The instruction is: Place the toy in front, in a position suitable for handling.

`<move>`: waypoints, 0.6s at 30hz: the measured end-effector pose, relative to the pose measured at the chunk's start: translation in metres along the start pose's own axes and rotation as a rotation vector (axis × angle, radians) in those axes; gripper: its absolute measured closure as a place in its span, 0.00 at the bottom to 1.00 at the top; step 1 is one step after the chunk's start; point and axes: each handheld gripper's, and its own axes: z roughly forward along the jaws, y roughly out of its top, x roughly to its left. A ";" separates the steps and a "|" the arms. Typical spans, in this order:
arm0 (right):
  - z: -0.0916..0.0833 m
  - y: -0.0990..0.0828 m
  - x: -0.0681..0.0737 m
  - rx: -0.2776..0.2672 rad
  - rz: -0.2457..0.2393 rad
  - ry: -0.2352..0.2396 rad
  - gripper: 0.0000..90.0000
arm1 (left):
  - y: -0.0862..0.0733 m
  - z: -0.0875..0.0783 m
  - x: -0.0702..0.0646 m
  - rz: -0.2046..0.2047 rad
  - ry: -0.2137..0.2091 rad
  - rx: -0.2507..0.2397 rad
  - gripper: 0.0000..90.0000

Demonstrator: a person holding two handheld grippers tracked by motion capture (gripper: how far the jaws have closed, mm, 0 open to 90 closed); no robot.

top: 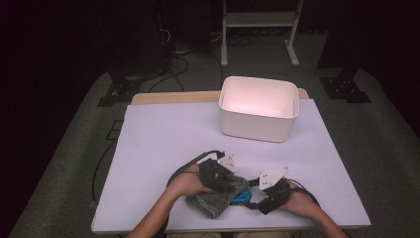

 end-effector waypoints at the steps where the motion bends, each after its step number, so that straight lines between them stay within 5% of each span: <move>1: 0.000 0.000 0.000 0.001 0.000 0.000 0.31 | 0.003 0.002 0.000 0.005 0.000 0.008 0.83; 7: 0.000 0.000 0.000 0.000 0.005 0.002 0.31 | 0.016 0.013 0.003 0.026 0.014 0.039 0.83; 18: 0.000 0.000 -0.001 0.002 -0.002 0.003 0.31 | -0.003 -0.013 0.008 -0.001 0.057 0.053 0.83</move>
